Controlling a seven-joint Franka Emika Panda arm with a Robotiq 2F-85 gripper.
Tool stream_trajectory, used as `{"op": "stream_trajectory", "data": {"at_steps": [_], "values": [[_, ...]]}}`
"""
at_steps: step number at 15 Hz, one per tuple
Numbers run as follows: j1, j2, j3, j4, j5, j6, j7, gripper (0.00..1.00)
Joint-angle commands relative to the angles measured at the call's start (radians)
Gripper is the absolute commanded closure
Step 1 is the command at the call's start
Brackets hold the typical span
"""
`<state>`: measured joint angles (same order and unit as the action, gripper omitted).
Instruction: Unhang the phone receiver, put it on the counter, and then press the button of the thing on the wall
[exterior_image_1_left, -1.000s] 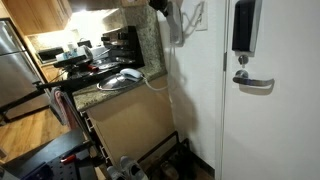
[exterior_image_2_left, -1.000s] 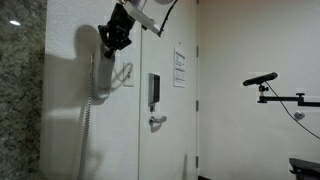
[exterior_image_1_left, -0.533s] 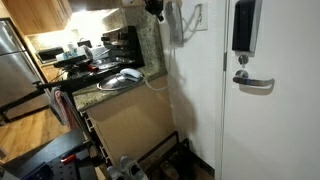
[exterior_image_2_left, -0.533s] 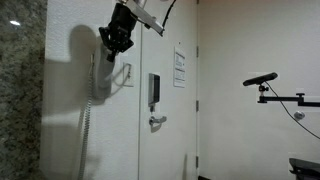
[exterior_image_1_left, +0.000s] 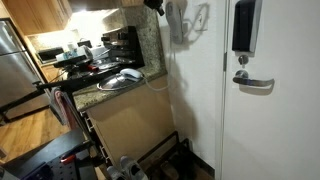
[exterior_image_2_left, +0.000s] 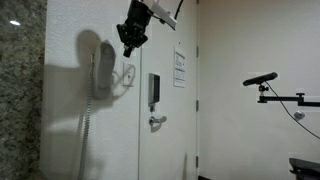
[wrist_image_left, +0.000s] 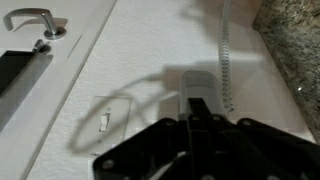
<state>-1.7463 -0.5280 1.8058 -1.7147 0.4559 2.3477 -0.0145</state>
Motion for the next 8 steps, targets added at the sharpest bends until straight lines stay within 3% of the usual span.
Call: {"op": "stream_trajectory", "data": {"at_steps": [1, 4, 7, 8], "values": [[0.143, 0.107, -0.124, -0.138, -0.067, 0.066, 0.012, 1.0], [0.282, 0.166, -0.267, -0.241, -0.115, 0.119, 0.035, 1.0], [0.484, 0.207, -0.465, -0.353, -0.168, 0.193, 0.069, 1.0], [0.542, 0.146, -0.541, -0.388, -0.065, 0.207, -0.002, 1.0]]}}
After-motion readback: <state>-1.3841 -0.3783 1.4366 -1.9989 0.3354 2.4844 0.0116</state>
